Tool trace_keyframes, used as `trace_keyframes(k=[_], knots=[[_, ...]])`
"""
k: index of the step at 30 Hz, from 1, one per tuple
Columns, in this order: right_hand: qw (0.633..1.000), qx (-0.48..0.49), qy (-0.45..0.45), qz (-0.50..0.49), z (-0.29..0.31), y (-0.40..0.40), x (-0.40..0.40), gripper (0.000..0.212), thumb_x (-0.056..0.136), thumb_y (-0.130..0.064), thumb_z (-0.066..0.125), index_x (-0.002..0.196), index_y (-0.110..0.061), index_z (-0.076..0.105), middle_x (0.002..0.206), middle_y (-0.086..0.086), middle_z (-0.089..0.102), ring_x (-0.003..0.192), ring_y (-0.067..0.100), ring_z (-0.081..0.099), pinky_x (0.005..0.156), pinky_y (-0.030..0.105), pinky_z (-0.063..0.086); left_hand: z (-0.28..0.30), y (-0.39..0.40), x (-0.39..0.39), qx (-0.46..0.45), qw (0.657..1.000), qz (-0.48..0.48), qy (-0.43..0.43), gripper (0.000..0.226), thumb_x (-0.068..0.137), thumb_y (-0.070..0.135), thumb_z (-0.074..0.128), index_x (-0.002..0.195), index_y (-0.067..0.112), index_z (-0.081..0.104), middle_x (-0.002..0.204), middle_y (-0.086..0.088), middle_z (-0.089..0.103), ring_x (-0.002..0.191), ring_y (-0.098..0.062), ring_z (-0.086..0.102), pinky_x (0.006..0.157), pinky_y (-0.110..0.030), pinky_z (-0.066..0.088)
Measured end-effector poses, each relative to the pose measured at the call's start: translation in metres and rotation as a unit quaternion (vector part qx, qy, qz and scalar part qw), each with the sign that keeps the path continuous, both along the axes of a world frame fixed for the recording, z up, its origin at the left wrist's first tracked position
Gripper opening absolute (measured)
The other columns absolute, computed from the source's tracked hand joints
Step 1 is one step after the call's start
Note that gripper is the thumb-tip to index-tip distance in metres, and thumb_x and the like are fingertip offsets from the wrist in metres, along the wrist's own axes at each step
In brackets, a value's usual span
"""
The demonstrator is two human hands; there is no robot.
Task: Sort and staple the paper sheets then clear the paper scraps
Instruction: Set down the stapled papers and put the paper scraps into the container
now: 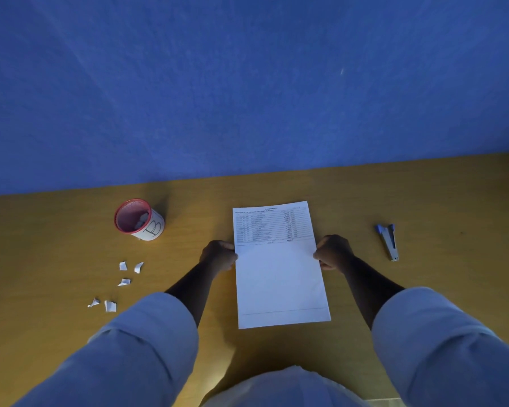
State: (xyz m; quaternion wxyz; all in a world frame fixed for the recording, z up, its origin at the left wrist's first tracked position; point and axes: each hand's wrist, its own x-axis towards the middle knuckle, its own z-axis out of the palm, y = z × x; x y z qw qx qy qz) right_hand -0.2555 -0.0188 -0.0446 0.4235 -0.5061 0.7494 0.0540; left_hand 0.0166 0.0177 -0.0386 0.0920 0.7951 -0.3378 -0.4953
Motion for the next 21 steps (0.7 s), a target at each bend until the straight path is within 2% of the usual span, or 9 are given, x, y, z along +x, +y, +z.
trace_keyframes(k=[3, 9, 11, 13, 17, 19, 20, 21], knots=[[1.000, 0.006, 0.022, 0.017, -0.001, 0.000, 0.000, 0.016, 0.077, -0.006, 0.053, 0.063, -0.013, 0.058, 0.061, 0.005, 0.066, 0.070, 0.025, 0.074, 0.068, 0.027, 0.057, -0.001, 0.001, 0.000, -0.002, 1.000, -0.001, 0.000, 0.025, 0.087, 0.005, 0.067, 0.111, 0.011, 0.068, 0.102, -0.009, 0.074, 0.092, -0.024, 0.072, 0.087, -0.039, 0.060], [0.998, -0.001, 0.056, 0.037, -0.004, 0.000, -0.003, 0.015, 0.074, -0.008, 0.051, 0.063, -0.011, 0.061, 0.052, 0.002, 0.061, 0.051, 0.020, 0.061, 0.054, 0.021, 0.046, -0.002, 0.001, 0.003, -0.008, 1.000, 0.002, 0.004, 0.028, 0.088, 0.009, 0.067, 0.116, 0.011, 0.069, 0.110, -0.011, 0.072, 0.099, -0.023, 0.071, 0.082, -0.031, 0.060], [0.997, -0.006, 0.063, 0.042, -0.004, 0.000, -0.003, 0.014, 0.073, -0.009, 0.050, 0.068, -0.011, 0.063, 0.057, 0.003, 0.062, 0.057, 0.022, 0.061, 0.054, 0.021, 0.045, 0.000, 0.001, 0.002, -0.010, 1.000, 0.000, 0.000, 0.016, 0.088, 0.010, 0.067, 0.099, 0.021, 0.070, 0.109, -0.009, 0.073, 0.099, -0.022, 0.071, 0.081, -0.030, 0.060], [0.996, -0.013, 0.067, 0.048, -0.003, 0.000, -0.002, 0.012, 0.074, -0.010, 0.051, 0.075, -0.011, 0.063, 0.066, 0.004, 0.063, 0.062, 0.023, 0.060, 0.055, 0.021, 0.045, -0.001, 0.002, 0.003, -0.015, 1.000, -0.007, -0.009, 0.025, 0.087, 0.011, 0.067, 0.076, 0.032, 0.059, 0.109, -0.008, 0.072, 0.100, -0.022, 0.071, 0.083, -0.030, 0.059], [0.996, -0.001, 0.063, 0.058, -0.002, -0.003, 0.003, 0.009, 0.072, -0.012, 0.050, 0.074, -0.017, 0.057, 0.080, 0.002, 0.065, 0.071, 0.021, 0.059, 0.045, 0.019, 0.029, -0.003, 0.004, 0.006, -0.023, 0.999, -0.023, -0.036, 0.027, 0.085, 0.017, 0.069, 0.068, 0.033, 0.055, 0.112, -0.006, 0.072, 0.104, -0.024, 0.069, 0.093, -0.036, 0.056], [0.998, -0.005, 0.047, 0.050, 0.000, -0.005, 0.011, 0.010, 0.072, -0.011, 0.049, 0.070, -0.017, 0.056, 0.082, 0.001, 0.067, 0.078, 0.022, 0.065, 0.048, 0.018, 0.038, -0.002, 0.008, 0.009, -0.017, 0.998, -0.030, -0.049, 0.012, 0.087, 0.018, 0.066, 0.081, 0.028, 0.065, 0.111, -0.006, 0.071, 0.104, -0.024, 0.067, 0.095, -0.038, 0.055], [0.998, -0.012, 0.035, 0.042, 0.001, -0.006, 0.018, 0.013, 0.073, -0.011, 0.049, 0.072, -0.016, 0.060, 0.083, 0.002, 0.070, 0.080, 0.022, 0.068, 0.054, 0.020, 0.048, -0.002, 0.010, 0.012, -0.017, 0.998, -0.029, -0.052, 0.010, 0.088, 0.019, 0.065, 0.096, 0.023, 0.070, 0.114, -0.004, 0.070, 0.106, -0.024, 0.066, 0.094, -0.037, 0.055], [0.999, -0.023, 0.024, 0.035, 0.003, -0.007, 0.025, 0.017, 0.074, -0.010, 0.049, 0.078, -0.015, 0.064, 0.085, 0.004, 0.072, 0.082, 0.023, 0.069, 0.064, 0.026, 0.056, -0.003, 0.013, 0.017, -0.018, 0.998, -0.024, -0.056, 0.023, 0.089, 0.020, 0.065, 0.111, 0.020, 0.070, 0.118, -0.002, 0.068, 0.109, -0.023, 0.064, 0.094, -0.035, 0.053]])
